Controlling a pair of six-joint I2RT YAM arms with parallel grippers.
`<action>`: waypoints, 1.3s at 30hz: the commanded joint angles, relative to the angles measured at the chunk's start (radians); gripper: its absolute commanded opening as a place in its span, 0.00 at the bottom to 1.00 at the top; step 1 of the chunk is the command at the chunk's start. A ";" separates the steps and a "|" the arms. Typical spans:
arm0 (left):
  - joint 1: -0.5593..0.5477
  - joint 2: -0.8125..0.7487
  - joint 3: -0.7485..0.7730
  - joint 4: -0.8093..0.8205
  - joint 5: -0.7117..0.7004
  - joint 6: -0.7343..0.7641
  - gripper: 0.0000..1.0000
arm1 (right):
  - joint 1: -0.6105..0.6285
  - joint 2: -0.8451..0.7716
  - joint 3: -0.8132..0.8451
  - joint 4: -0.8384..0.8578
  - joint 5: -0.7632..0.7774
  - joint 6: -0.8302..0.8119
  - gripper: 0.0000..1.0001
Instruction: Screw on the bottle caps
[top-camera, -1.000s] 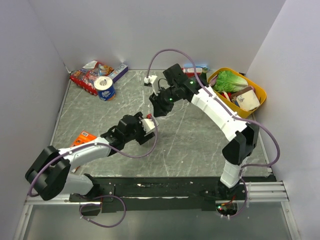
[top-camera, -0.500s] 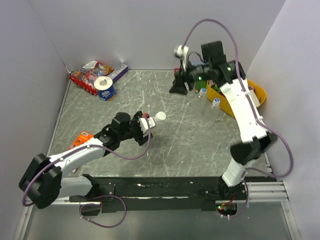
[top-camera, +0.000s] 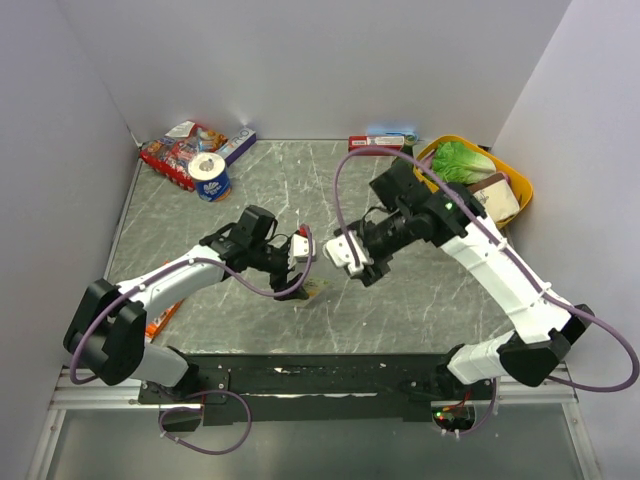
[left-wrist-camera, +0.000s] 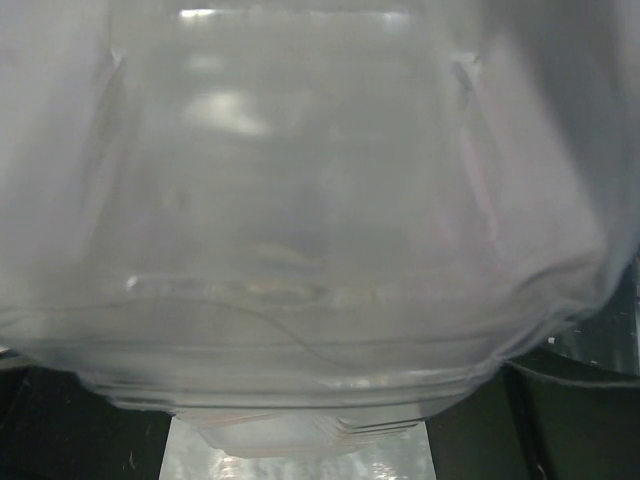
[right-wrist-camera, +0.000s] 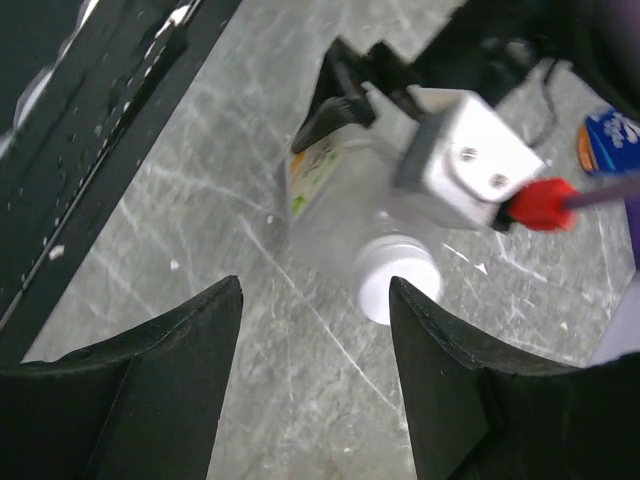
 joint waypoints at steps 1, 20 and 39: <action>0.000 -0.017 0.040 -0.018 0.107 0.039 0.01 | 0.025 -0.051 -0.043 0.026 0.067 -0.131 0.68; -0.008 0.021 0.106 -0.109 0.114 0.159 0.01 | 0.028 0.035 -0.005 0.043 0.036 -0.191 0.66; -0.011 -0.066 -0.012 0.201 -0.016 -0.028 0.01 | -0.011 0.274 0.249 -0.131 -0.049 0.062 0.00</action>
